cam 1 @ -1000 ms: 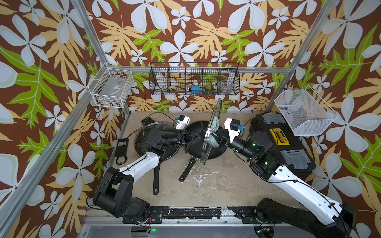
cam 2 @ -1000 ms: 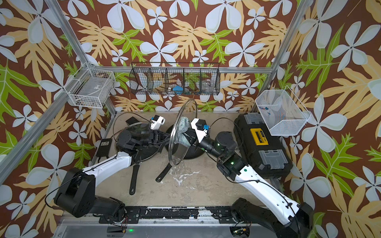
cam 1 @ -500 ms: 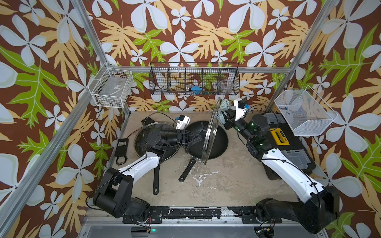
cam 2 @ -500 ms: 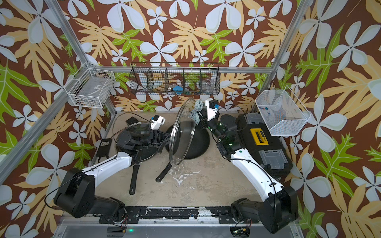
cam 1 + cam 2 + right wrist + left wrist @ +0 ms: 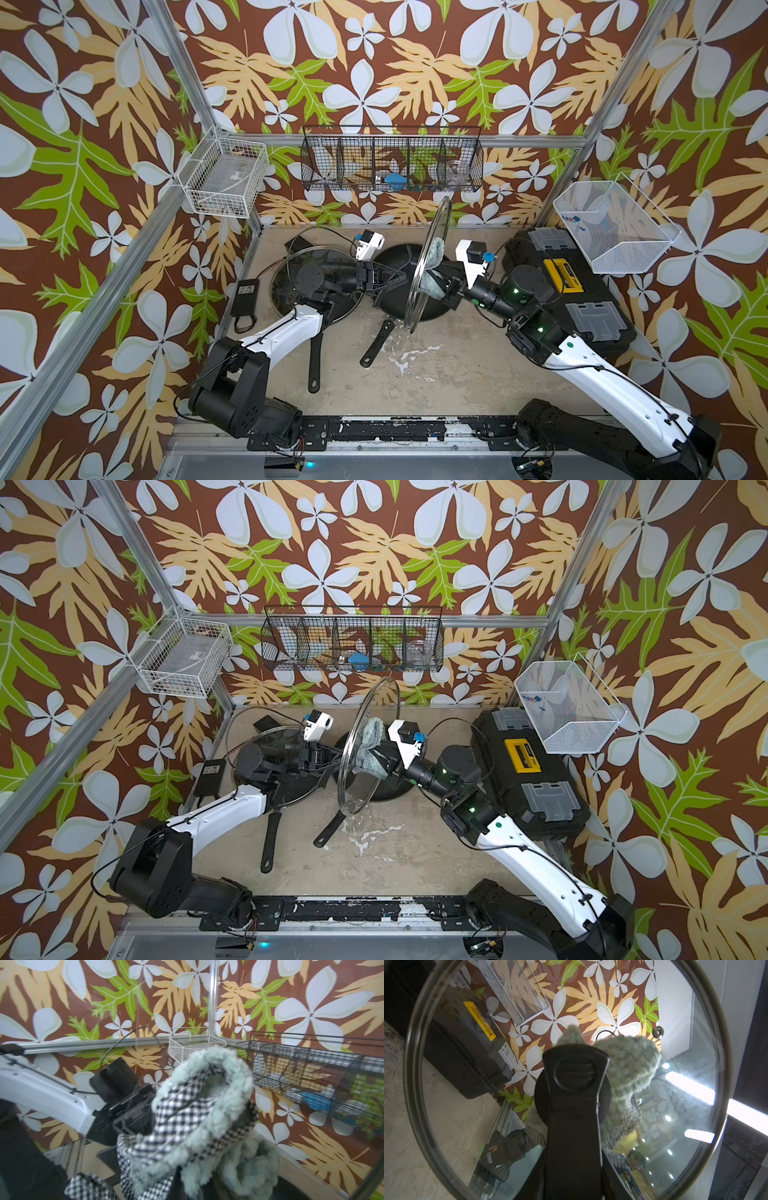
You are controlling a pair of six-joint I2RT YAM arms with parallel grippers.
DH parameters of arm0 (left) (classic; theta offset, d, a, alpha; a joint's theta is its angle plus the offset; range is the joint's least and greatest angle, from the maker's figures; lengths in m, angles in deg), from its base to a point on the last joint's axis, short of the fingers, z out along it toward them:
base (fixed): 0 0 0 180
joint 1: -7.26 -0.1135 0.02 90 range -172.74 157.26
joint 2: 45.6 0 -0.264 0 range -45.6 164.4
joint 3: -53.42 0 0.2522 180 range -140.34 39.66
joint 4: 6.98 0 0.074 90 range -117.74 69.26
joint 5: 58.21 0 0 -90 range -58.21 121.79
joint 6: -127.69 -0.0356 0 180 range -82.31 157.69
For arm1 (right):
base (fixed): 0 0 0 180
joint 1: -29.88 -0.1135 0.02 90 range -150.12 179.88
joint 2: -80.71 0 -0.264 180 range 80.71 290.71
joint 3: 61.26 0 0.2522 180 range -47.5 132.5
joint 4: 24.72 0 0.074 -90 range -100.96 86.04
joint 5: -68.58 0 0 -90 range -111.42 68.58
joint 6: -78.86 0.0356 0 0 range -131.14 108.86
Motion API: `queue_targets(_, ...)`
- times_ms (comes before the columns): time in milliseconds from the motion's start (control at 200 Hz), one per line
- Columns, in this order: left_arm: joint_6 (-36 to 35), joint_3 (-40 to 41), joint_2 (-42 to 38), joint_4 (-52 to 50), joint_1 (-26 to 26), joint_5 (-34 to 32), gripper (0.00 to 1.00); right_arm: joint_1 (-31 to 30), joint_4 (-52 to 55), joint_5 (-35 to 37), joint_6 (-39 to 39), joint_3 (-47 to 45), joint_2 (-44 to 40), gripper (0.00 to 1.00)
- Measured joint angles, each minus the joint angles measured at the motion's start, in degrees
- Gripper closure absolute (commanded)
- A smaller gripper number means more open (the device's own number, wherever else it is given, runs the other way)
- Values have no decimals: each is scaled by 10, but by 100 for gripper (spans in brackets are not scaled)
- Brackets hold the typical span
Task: Wipe the pot lid with a cloth
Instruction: Wipe the pot lid.
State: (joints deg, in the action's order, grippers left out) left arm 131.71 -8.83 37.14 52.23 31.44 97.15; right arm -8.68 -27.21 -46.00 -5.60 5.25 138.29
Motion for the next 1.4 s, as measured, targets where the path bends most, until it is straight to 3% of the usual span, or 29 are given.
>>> queue_targets(190, 15, -3, 10, 10, 0, -1, 100, -68, 0, -20, 0, -48, -41, 100)
queue_targets(450, 51, -10, 21, 57, -1, -2, 100, -73, 4, 31, 0, -110, -38, 100)
queue_targets(761, 72, -10, 10, 79, 0, -1, 100, 24, 0, 98, 17, -129, -9, 100)
queue_targets(1051, 74, 2, 7, 87, 0, 0, 100, 98, -17, 83, 28, -6, 74, 100)
queue_targets(1396, 67, 13, 5, 96, 0, -5, 100, 104, -5, 40, 9, 139, 98, 100)
